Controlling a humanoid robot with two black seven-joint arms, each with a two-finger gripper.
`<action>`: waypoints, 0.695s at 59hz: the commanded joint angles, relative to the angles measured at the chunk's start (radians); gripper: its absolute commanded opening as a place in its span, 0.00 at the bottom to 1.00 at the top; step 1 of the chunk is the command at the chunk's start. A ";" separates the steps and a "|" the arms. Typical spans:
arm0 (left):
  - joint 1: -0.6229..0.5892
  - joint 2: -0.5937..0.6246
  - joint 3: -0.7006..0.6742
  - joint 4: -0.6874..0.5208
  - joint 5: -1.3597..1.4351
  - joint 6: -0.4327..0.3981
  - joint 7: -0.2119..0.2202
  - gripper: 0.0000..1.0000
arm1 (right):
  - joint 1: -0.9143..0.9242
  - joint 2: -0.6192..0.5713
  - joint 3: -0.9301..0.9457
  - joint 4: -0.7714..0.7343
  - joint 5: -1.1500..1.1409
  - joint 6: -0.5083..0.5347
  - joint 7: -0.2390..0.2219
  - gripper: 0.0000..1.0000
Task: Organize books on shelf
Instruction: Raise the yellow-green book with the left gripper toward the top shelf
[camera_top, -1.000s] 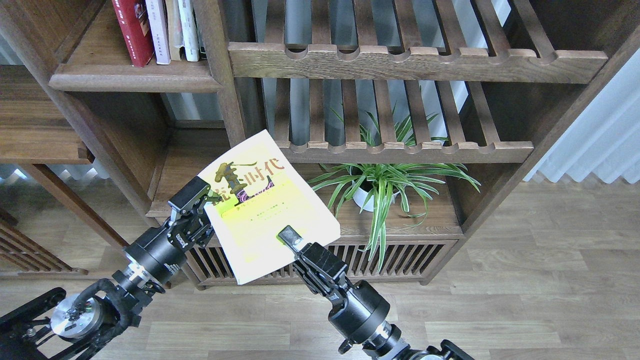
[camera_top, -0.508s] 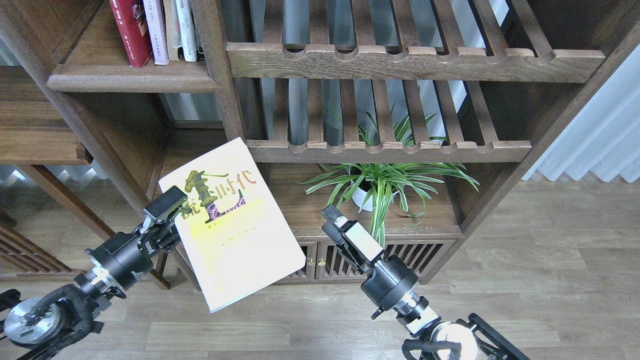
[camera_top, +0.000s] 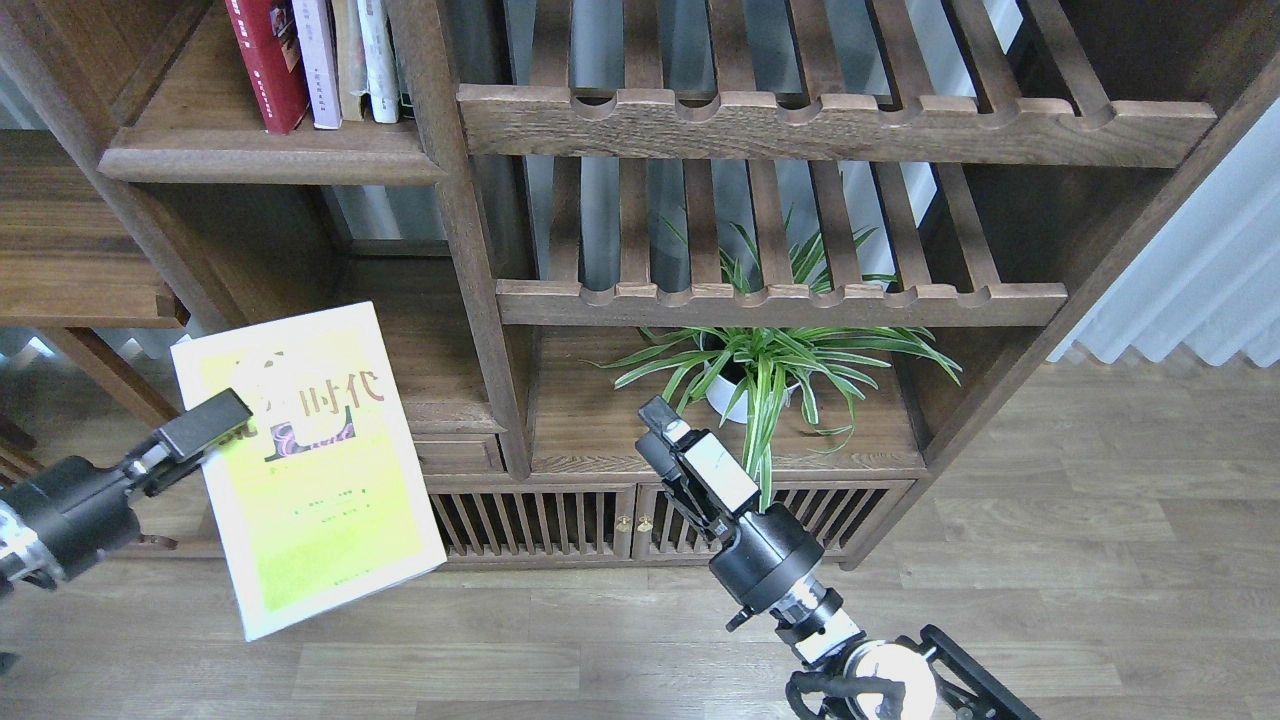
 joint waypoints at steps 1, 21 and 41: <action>0.003 0.083 -0.064 0.000 0.011 0.000 0.043 0.10 | -0.001 0.000 0.002 -0.008 -0.002 0.001 -0.001 0.98; 0.002 0.268 -0.232 -0.002 0.009 0.000 0.054 0.09 | 0.000 0.000 0.000 -0.007 -0.007 0.003 -0.004 0.98; -0.060 0.360 -0.333 0.000 0.004 0.000 0.055 0.09 | 0.078 0.000 -0.003 -0.041 -0.001 -0.002 -0.004 0.98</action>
